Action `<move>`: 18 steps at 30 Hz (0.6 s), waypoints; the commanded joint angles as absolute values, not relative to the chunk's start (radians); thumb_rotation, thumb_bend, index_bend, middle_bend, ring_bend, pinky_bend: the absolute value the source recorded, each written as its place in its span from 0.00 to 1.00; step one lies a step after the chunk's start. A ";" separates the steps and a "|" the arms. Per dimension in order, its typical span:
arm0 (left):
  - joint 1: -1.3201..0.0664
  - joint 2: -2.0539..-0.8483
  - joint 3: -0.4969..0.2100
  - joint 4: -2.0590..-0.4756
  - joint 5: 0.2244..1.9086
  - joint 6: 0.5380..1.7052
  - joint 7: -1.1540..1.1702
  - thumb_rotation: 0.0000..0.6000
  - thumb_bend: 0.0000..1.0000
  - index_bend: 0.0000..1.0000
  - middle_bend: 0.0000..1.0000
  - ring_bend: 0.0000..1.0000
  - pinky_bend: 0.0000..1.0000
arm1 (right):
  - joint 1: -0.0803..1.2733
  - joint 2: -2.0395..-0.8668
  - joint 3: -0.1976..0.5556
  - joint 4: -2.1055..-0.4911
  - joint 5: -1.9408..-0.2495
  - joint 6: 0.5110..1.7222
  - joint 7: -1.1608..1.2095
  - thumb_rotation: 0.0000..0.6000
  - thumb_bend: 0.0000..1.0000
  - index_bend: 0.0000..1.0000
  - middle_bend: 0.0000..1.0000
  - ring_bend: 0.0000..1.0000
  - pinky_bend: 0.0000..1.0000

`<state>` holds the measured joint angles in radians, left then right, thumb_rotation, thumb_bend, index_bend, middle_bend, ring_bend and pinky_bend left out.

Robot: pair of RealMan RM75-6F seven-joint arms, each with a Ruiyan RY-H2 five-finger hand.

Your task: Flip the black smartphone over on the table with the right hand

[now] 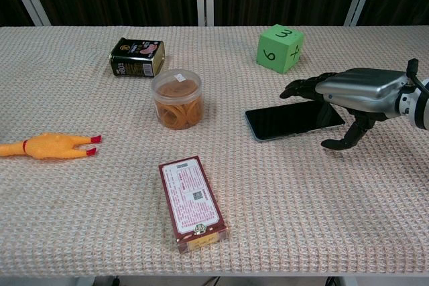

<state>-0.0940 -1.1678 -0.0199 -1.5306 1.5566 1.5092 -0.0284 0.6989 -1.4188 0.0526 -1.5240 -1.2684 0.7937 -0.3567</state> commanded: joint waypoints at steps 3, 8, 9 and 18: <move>-0.095 -1.168 -0.021 -1.529 1.554 1.506 -0.030 1.00 0.07 0.29 0.26 0.21 0.32 | 0.699 -1.426 0.049 -1.519 -1.275 0.805 -0.355 1.00 0.34 0.00 0.01 0.00 0.00; -0.094 -1.168 -0.020 -1.524 1.553 1.506 -0.035 1.00 0.08 0.29 0.26 0.21 0.32 | 0.701 -1.435 0.046 -1.516 -1.283 0.813 -0.345 1.00 0.34 0.00 0.07 0.00 0.00; -0.094 -1.168 -0.020 -1.523 1.552 1.506 -0.036 1.00 0.08 0.29 0.26 0.21 0.32 | 0.701 -1.436 0.046 -1.516 -1.285 0.815 -0.344 1.00 0.34 0.00 0.09 0.00 0.00; -0.094 -1.168 -0.017 -1.516 1.552 1.503 -0.045 1.00 0.07 0.29 0.26 0.21 0.32 | 0.703 -1.438 0.039 -1.522 -1.273 0.818 -0.355 1.00 0.34 0.00 0.20 0.02 0.00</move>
<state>-0.0939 -1.1674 -0.0171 -1.5160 1.5525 1.5030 -0.0442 0.7032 -1.4376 0.0393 -1.5217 -1.2728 0.8170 -0.3549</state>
